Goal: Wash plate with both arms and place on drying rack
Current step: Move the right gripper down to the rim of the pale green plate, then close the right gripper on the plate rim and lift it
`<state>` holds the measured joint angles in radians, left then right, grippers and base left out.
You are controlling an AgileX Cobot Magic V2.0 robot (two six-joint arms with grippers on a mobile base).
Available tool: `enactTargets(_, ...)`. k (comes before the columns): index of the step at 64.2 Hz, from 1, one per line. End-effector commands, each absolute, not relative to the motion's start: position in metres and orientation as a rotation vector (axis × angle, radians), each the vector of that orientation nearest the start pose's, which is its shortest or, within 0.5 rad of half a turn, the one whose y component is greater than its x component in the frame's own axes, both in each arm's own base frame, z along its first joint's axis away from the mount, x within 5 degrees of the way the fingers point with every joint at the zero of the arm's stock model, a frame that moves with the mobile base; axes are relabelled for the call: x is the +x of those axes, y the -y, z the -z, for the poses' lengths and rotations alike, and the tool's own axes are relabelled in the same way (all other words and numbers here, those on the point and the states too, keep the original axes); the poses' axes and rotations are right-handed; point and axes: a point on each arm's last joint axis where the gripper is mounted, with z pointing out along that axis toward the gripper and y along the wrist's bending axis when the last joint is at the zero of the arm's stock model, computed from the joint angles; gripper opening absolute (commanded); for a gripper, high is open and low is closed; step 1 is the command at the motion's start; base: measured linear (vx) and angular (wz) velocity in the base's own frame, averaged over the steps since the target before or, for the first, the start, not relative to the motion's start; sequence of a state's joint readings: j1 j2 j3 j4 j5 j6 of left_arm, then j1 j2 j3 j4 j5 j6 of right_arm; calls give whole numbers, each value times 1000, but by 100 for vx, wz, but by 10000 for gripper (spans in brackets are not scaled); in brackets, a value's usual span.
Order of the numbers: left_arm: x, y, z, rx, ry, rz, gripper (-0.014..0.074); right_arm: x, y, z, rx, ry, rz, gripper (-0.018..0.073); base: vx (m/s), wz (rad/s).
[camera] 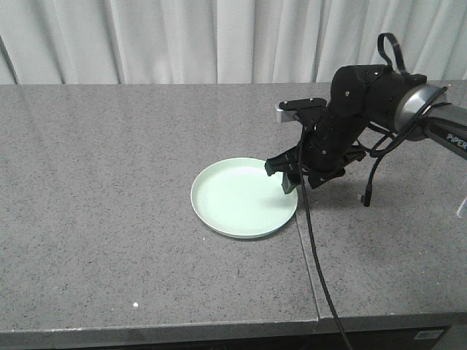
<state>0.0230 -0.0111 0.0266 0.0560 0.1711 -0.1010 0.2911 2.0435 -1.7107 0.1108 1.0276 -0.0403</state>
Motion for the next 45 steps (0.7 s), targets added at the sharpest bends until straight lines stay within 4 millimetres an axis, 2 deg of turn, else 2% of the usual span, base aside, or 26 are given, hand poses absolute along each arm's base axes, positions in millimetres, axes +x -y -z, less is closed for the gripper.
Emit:
enactTargets(1, 56, -1, -189, -62, -1606, 28, -6, 417, -140, -258, -426, -2728, -205, 400, 0, 0)
enactTargets(11, 56, -1, -189, -62, -1606, 28, -6, 421, -146, -247, -461, -2744, -163, 392, 0, 0)
enactTargets(18, 56, -1, -189, -62, -1606, 28, -6, 424, -145, -242, -421, -2775, -148, 342, 0, 0)
enactTargets(23, 56, -1, -189, -62, -1606, 28, -6, 426, -145, -240, -407, -2780, -150, 260, 0, 0)
enactTargets(33, 56, -1, -189, -62, -1606, 28, -6, 426, -145, -242, -417, -2768, -149, -14, 0, 0)
enactTargets(45, 56, -1, -189, -62, -1606, 28, -6, 426, -141, -248, -394, -2764, -182, -11, 0, 0)
